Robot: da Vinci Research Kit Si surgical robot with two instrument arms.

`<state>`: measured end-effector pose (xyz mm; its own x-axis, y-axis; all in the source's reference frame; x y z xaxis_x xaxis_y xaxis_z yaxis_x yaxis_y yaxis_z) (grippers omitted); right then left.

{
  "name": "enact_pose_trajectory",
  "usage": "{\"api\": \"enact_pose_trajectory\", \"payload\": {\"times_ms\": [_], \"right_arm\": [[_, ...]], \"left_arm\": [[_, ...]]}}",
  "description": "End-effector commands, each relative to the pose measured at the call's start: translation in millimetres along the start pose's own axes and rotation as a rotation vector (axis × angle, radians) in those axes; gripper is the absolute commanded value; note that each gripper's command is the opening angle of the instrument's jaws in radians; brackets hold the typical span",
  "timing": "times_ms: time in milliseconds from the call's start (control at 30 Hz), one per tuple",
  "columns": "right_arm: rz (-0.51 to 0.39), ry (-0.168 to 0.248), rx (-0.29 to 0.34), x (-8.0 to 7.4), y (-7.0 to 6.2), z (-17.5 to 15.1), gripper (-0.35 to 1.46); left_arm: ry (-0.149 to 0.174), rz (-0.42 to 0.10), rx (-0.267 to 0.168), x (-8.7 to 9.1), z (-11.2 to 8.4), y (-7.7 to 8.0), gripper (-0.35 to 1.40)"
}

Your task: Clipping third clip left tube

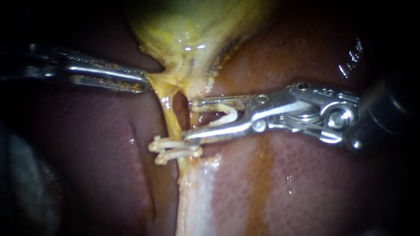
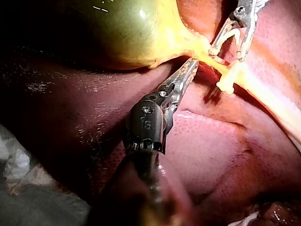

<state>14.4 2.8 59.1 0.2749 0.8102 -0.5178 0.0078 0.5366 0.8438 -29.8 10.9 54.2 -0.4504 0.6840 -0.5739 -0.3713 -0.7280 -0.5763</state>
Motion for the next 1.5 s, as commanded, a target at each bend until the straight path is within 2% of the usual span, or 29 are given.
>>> {"api": "enact_pose_trajectory", "payload": {"times_ms": [33,233,700,900,1133,1500], "right_arm": [[0.001,0.000,-0.001,-0.2,0.1,0.3,0.49],[0.012,0.000,-0.007,-1.2,0.9,1.5,0.49],[0.016,0.033,0.028,0.1,1.0,5.0,0.49],[0.021,0.072,0.058,1.0,0.4,6.3,0.49],[0.032,0.108,0.086,2.8,-0.8,6.2,0.48],[0.044,0.120,0.107,4.7,-2.1,5.2,0.45]], "left_arm": [[0.000,0.000,-0.001,0.0,0.0,0.0,-0.35],[0.000,0.001,0.000,-0.1,0.1,0.0,-0.35],[0.003,0.001,-0.002,-0.2,0.2,0.0,-0.35],[0.003,0.001,-0.002,-0.2,0.3,0.0,-0.35],[0.000,0.002,-0.001,-0.4,0.4,-0.2,-0.35],[-0.003,0.003,0.000,-0.5,0.4,-0.2,-0.35]]}}
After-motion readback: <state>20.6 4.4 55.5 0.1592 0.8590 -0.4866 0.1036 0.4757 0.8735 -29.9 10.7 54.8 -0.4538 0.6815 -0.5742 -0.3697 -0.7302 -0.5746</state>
